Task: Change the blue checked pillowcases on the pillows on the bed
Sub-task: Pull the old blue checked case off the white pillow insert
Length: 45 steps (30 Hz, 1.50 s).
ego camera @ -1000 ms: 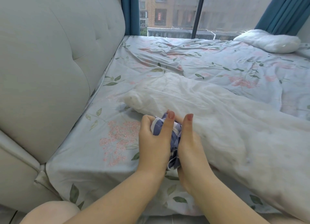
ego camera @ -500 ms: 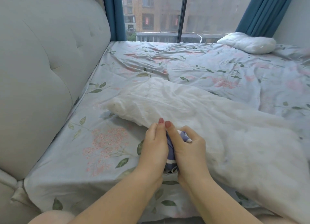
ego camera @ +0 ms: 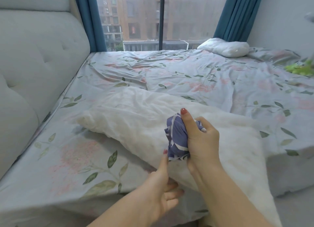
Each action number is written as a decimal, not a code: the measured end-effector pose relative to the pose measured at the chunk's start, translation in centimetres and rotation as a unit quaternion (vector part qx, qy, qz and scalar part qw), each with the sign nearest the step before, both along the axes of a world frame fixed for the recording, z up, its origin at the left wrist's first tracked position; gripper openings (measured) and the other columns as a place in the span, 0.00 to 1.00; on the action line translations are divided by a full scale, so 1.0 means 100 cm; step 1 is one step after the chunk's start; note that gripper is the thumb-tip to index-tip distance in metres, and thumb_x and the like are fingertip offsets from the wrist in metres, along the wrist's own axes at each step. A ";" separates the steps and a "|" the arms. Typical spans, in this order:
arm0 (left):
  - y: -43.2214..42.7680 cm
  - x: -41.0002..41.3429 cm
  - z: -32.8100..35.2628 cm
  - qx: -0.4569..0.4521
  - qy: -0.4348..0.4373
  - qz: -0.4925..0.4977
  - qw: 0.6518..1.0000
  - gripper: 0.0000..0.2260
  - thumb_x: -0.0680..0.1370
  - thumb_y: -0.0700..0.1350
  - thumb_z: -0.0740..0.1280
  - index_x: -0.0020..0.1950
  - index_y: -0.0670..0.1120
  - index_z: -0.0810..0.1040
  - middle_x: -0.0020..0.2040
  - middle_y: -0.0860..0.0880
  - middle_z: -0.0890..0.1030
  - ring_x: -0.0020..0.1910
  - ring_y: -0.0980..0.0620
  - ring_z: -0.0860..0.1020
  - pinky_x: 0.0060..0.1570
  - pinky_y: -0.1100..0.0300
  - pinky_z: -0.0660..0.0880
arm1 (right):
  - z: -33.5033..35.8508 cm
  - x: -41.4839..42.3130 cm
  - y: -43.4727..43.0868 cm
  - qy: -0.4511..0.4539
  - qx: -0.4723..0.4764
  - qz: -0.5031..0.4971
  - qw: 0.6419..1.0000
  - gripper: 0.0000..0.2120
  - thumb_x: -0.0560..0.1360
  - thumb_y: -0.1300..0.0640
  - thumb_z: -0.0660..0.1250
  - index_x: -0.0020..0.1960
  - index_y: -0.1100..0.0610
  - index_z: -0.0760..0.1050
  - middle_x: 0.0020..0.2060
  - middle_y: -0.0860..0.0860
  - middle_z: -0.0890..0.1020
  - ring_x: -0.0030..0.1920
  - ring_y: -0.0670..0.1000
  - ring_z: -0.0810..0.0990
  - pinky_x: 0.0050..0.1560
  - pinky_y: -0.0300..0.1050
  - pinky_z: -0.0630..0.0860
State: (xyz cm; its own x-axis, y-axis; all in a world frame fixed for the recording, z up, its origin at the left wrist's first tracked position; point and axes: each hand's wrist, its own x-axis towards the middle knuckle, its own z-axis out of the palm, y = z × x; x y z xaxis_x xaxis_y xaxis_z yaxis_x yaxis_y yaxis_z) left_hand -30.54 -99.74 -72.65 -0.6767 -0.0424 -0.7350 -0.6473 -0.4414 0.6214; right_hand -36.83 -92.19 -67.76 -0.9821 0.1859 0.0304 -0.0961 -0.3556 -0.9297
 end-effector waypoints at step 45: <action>-0.181 -0.001 -0.020 -0.744 0.181 -0.186 0.616 0.39 0.68 0.78 0.33 0.77 0.67 0.49 0.80 0.62 0.48 0.80 0.56 0.45 0.74 0.41 0.41 | -0.037 -0.032 -0.043 -0.037 0.102 0.087 0.990 0.27 0.70 0.45 0.76 0.30 0.54 0.59 0.27 0.53 0.62 0.30 0.51 0.63 0.29 0.40 0.60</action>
State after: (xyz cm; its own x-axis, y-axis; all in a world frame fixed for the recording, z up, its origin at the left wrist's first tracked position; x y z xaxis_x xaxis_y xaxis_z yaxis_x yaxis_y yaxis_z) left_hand -30.67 -117.82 -74.60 -0.9513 -0.2788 0.1318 -0.2313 0.9278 0.2927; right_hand -40.00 -96.52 -71.44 -0.9997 0.0117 -0.0235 0.0213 -0.1645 -0.9861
